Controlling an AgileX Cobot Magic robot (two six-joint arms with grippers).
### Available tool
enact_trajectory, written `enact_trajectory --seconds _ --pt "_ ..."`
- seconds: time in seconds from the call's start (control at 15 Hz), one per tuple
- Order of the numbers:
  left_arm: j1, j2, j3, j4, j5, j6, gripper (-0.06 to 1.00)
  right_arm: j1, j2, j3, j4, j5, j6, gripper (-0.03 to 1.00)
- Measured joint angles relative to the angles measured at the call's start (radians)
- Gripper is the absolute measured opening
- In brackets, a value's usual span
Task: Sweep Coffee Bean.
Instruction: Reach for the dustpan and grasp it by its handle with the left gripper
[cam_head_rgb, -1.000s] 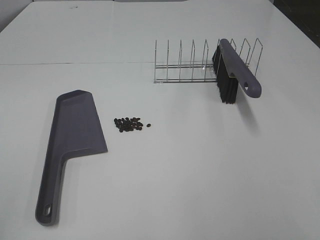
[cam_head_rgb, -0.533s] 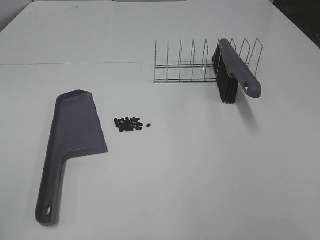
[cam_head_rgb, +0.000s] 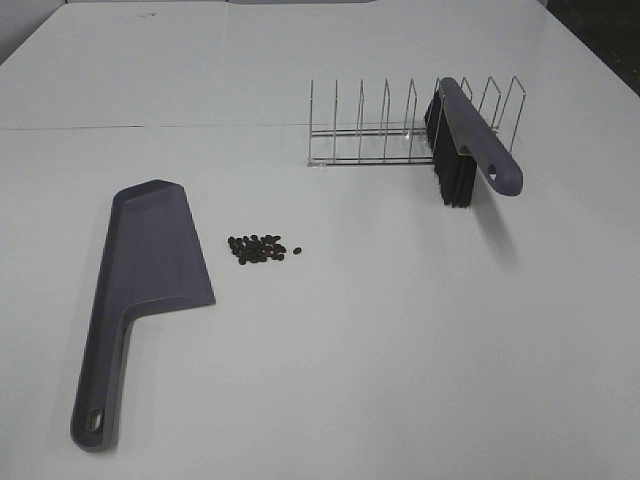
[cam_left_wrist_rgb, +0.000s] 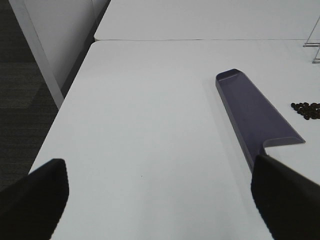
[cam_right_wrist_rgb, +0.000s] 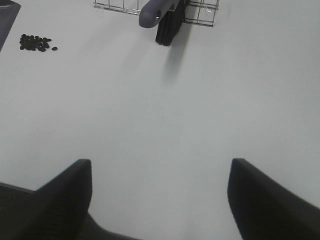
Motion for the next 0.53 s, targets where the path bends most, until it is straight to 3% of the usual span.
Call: enact_trajectory --seconds 0.53 --pt "0.0 0.002 0.0 -0.006 0.0 0.015 0.9 0.0 0.0 0.0 0.0 0.0 0.0 0.72"
